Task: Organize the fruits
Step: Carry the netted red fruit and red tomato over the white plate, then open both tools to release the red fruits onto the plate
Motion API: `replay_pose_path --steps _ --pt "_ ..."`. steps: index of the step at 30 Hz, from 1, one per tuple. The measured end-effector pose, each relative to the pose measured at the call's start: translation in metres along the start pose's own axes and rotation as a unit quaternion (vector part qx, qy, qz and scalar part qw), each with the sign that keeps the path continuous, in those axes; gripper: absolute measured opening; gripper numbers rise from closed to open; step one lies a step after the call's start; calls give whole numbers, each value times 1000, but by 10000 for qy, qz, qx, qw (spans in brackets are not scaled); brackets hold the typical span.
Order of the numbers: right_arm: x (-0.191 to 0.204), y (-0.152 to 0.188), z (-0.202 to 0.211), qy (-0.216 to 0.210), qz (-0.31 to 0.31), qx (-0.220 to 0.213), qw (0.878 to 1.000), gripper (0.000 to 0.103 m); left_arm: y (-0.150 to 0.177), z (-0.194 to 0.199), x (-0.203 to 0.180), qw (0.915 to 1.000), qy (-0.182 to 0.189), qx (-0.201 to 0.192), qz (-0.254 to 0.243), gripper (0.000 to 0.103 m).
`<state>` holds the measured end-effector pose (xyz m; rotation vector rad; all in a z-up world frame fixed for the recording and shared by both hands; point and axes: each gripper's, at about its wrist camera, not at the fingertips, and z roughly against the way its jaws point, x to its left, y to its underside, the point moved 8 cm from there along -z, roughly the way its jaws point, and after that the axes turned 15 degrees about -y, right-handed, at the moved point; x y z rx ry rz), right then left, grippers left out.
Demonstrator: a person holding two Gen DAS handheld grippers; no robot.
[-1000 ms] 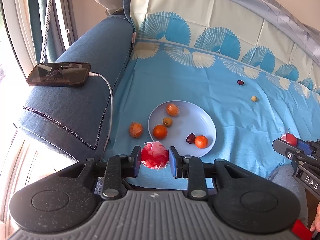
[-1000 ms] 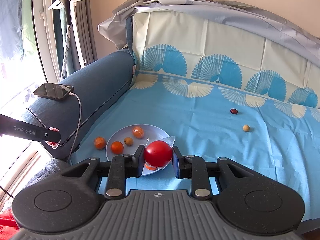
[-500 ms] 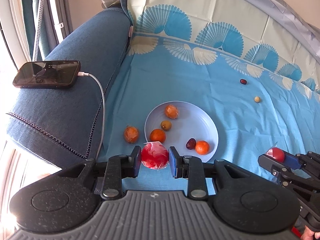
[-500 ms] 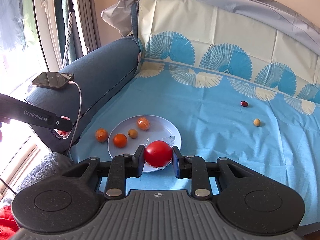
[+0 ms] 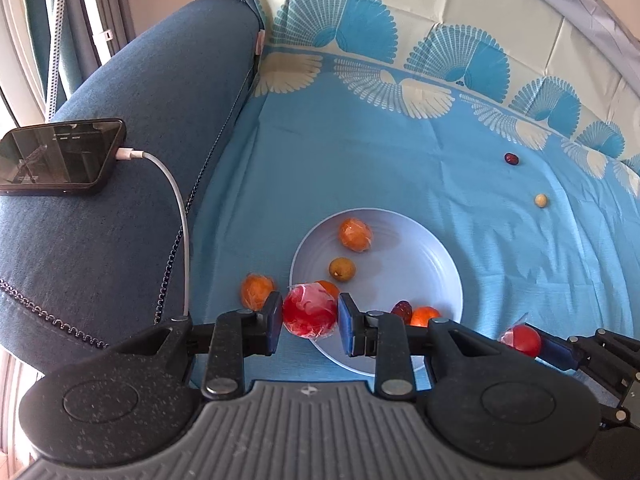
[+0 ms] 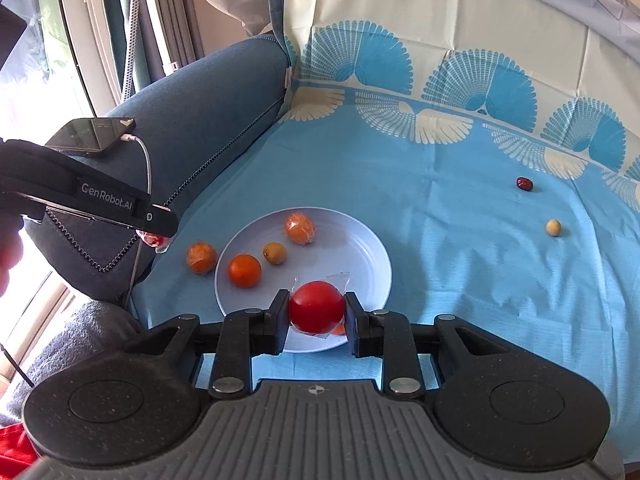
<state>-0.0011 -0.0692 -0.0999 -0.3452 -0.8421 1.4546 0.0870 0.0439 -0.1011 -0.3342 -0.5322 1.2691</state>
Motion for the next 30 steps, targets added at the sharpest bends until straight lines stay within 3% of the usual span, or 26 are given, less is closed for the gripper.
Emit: replay_pose_path --steps 17,26,27,28,29,30 --pt "-22 -2 -87 -150 -98 475 9987 30 -16 -88 -31 9991 -77 307 -265 32" --pt "-30 -3 -120 -170 -6 621 9979 30 -25 -125 -48 9982 -194 266 -504 36" --pt "-31 -4 -123 -188 6 632 9978 30 -26 -127 -49 9981 -172 255 -535 52" --pt "-31 -5 -125 -190 4 603 9980 31 -29 -127 -49 9982 -150 226 -527 82" --pt "-31 -8 -125 -197 15 552 9983 39 -31 -124 -48 9986 -162 151 -479 96" --pt "-31 -11 -124 -196 43 512 9985 48 -34 -118 -46 9990 -173 -14 -406 102"
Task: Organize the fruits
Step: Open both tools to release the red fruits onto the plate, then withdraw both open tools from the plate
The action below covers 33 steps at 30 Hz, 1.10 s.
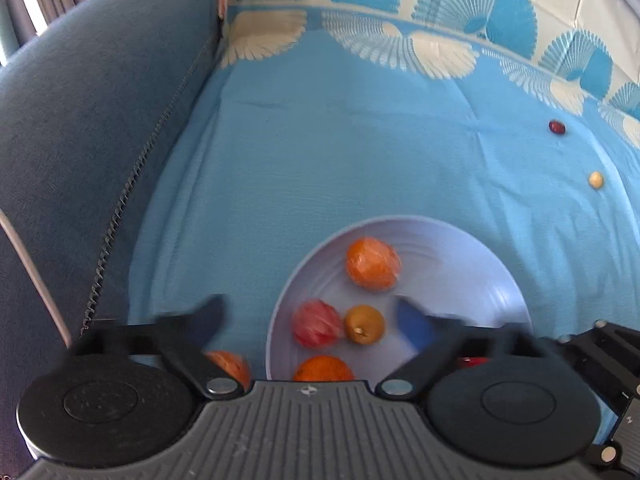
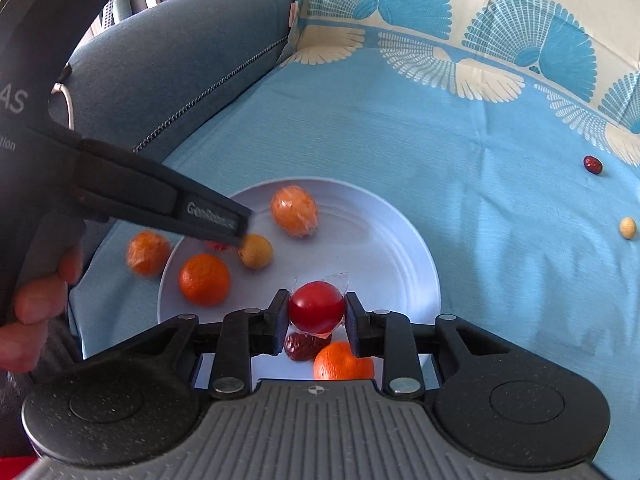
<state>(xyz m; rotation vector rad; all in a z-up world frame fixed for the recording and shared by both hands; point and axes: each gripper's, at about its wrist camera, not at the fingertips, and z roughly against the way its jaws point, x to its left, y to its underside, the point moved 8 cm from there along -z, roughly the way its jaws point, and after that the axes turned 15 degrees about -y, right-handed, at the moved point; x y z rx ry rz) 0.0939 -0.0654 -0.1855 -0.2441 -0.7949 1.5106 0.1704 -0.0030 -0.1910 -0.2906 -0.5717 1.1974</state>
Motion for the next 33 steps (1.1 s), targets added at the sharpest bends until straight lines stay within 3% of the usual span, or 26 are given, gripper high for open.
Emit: replay_pose_path --steps 1,2,7,12,16,22,33 --pt "1 -2 3 11 25 -55 10000 68 -2 7 2 9998 15 -177 46 103" --pt "2 -3 7 37 52 -114 9999 80 -3 13 4 9996 39 -268 11 103" --pt "9 10 37 80 -17 0 10000 95 19 42 18 9997 -94 -62 -204 103" --pt "19 31 76 9 -324 112 9994 98 57 83 40 9998 -102 136 -38 103" --pt "33 37 105 47 -258 -54 9996 99 77 114 53 9996 -109 189 182 103" --pt "50 35 150 233 47 -539 9983 102 86 157 67 9992 -201 -150 321 103" --pt "70 42 204 428 499 -981 9930 102 93 206 80 9964 -265 -584 555 103"
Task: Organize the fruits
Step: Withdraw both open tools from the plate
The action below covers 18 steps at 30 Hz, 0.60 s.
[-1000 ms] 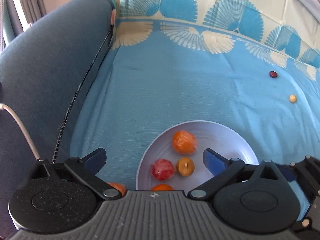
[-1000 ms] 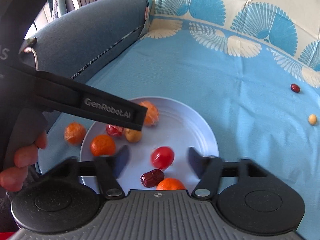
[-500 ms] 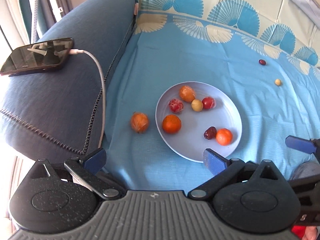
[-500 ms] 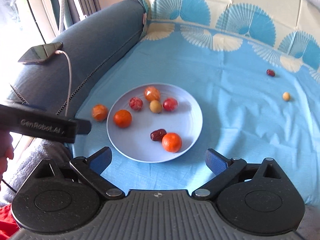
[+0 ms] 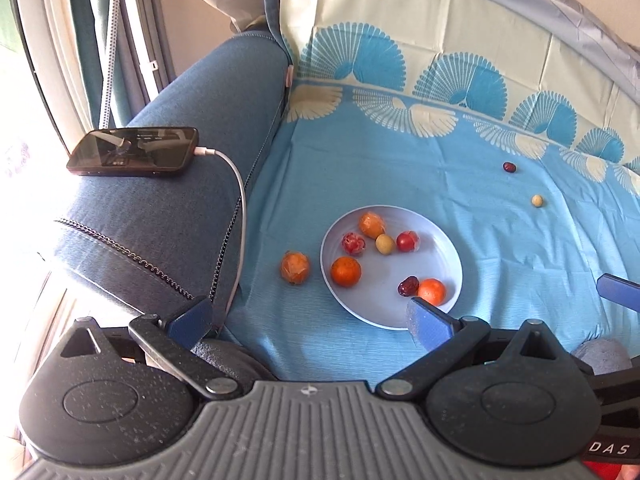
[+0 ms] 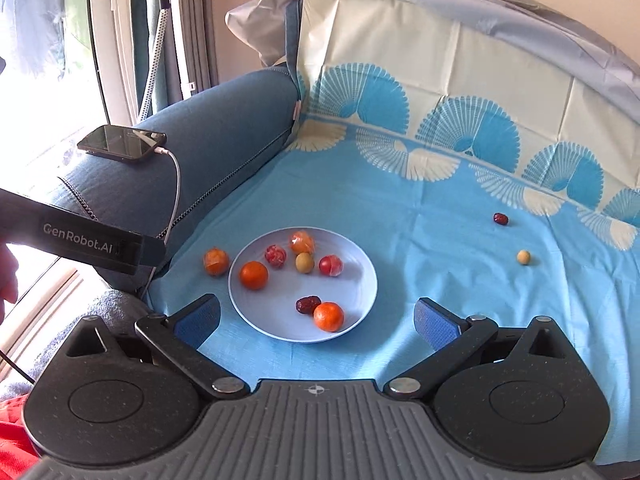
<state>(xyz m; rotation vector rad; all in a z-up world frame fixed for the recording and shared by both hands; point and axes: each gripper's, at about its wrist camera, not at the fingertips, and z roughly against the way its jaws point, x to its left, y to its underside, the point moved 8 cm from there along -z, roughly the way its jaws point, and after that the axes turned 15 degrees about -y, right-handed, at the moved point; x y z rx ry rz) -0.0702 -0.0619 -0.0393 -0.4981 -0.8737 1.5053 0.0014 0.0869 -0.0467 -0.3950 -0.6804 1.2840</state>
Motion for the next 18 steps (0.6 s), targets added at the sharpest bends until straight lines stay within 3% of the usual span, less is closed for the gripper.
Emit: replay_pose_path --steps 18 --pt "12 1 32 157 180 -312 9992 102 4 32 -4 9993 126 -360 -38 103"
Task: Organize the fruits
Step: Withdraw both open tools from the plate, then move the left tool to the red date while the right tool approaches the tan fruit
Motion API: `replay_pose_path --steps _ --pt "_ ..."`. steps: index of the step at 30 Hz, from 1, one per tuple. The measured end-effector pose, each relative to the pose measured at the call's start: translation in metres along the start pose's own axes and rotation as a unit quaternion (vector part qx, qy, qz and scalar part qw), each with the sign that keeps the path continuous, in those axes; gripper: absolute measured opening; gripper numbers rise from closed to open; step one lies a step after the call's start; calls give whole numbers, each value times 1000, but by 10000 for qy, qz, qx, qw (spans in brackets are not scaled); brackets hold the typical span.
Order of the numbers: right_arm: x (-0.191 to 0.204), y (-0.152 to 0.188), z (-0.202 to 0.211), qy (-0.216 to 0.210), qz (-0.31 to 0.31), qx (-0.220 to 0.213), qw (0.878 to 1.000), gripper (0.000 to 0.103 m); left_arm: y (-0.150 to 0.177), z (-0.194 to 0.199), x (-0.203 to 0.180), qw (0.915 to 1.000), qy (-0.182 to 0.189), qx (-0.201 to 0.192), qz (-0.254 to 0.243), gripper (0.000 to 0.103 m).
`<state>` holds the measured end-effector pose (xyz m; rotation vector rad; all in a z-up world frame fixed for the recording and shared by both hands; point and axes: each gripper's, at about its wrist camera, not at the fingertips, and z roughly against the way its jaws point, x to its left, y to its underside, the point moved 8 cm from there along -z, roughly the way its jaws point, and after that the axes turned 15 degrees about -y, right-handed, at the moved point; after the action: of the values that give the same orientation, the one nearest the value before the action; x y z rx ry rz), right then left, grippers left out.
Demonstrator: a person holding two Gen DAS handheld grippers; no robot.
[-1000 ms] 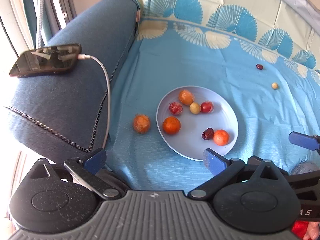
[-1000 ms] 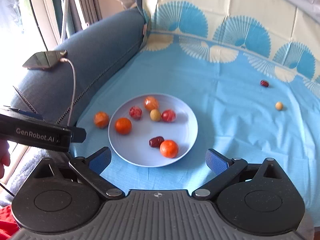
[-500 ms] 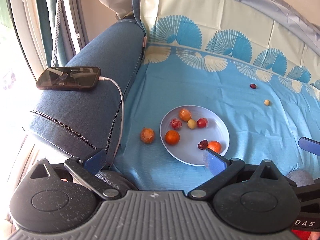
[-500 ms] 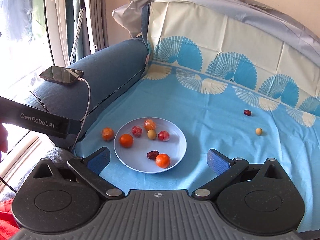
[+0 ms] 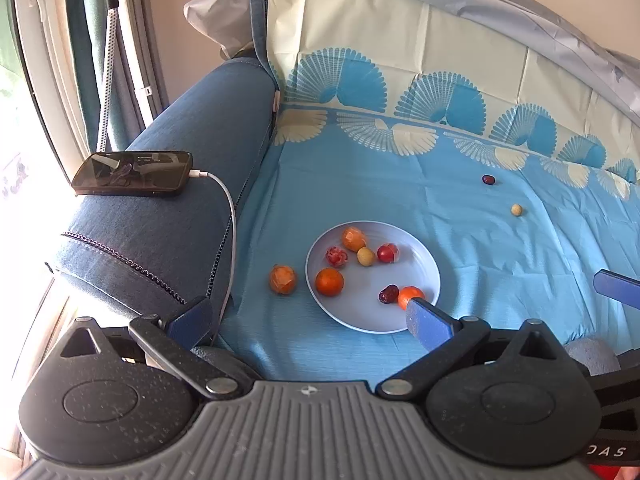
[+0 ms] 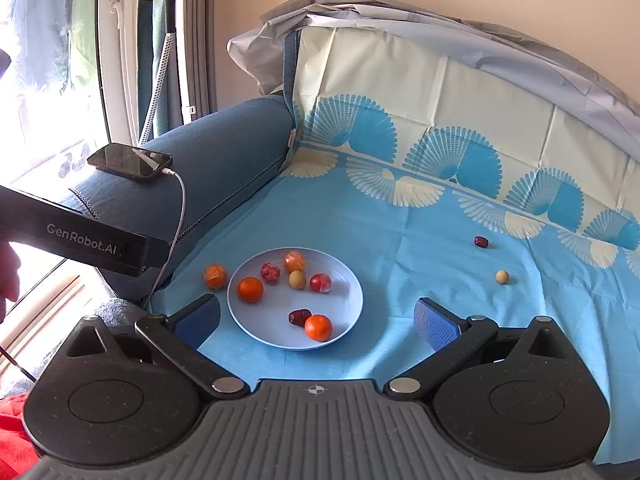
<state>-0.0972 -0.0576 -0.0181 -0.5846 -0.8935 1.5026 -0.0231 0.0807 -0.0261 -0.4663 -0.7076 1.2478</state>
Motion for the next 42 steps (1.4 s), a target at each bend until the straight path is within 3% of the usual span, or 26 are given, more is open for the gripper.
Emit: replay_pose_path --steps 22,42 --pt "-2 0 -5 -35 -53 22 10000 102 2 -7 -4 9997 -102 136 -184 103" --pt "-26 10 -18 -78 -503 88 9987 102 6 -25 -28 9974 -139 437 -560 103"
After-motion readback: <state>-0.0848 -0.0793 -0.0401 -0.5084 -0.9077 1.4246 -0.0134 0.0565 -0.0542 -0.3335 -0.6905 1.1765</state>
